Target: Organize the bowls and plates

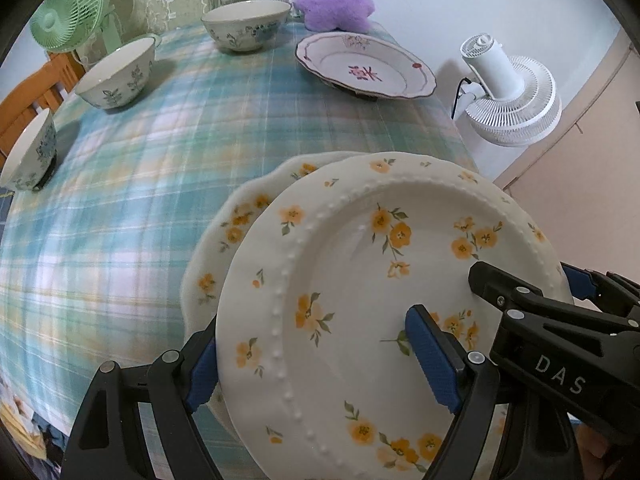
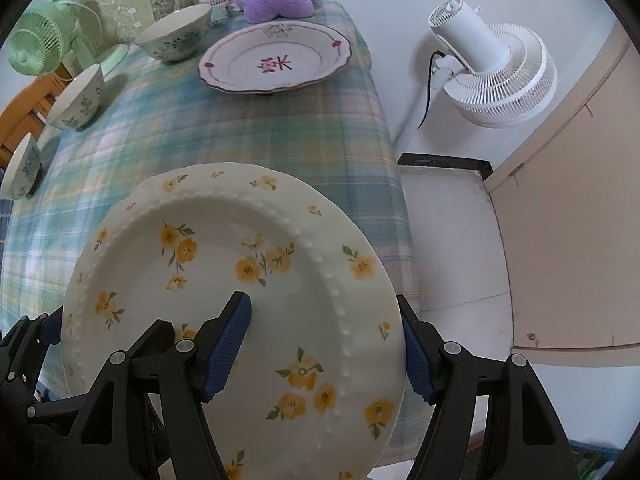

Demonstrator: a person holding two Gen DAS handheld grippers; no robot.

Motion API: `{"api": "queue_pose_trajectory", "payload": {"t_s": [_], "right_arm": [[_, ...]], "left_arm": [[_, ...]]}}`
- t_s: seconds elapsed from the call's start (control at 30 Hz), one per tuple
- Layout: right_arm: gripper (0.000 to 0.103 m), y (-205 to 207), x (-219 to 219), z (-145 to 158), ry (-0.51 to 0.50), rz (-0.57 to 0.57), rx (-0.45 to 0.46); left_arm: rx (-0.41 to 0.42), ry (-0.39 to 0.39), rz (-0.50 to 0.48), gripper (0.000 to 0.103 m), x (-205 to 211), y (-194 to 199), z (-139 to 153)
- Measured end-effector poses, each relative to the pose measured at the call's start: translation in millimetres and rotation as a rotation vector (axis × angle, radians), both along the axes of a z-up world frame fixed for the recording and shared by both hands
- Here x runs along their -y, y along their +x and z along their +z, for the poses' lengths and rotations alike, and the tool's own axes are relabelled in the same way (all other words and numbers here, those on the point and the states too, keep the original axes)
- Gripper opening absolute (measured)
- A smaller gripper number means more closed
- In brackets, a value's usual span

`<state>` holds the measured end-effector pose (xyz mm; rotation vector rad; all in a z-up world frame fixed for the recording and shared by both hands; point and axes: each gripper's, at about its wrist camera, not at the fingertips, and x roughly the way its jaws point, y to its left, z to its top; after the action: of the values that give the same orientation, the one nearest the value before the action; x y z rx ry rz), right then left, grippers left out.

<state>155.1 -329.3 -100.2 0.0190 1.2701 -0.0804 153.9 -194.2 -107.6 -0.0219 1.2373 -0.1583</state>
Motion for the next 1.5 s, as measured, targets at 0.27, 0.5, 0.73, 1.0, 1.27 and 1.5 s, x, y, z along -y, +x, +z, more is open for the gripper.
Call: {"api": "queue_pose_trajectory", "payload": {"t_s": [0.27, 0.5, 0.73, 1.0, 1.27, 1.5], "right_arm": [[0.073, 4, 5, -10, -0.004, 0.035, -0.017], [0.072, 8, 4, -18, 0.003, 0.05, -0.039], [0.071, 10, 5, -21, 0.015, 0.044, -0.044], [0.071, 9, 0, -22, -0.01, 0.06, -0.044], [0.071, 4, 2, -14, -0.029, 0.059, -0.05], [0.056, 2, 1, -11, -0.042, 0.044, -0.052]], "left_arm": [[-0.026, -0.007, 0.04, 0.085, 4, 0, -11], [-0.047, -0.001, 0.07, 0.086, 2, 0, -19], [-0.032, 0.041, 0.082, 0.089, 5, 0, -19], [-0.022, 0.115, 0.078, 0.092, 10, 1, -21], [-0.024, 0.134, 0.046, 0.09, 10, 1, -13], [-0.029, 0.141, 0.023, 0.091, 7, 2, -10]]}}
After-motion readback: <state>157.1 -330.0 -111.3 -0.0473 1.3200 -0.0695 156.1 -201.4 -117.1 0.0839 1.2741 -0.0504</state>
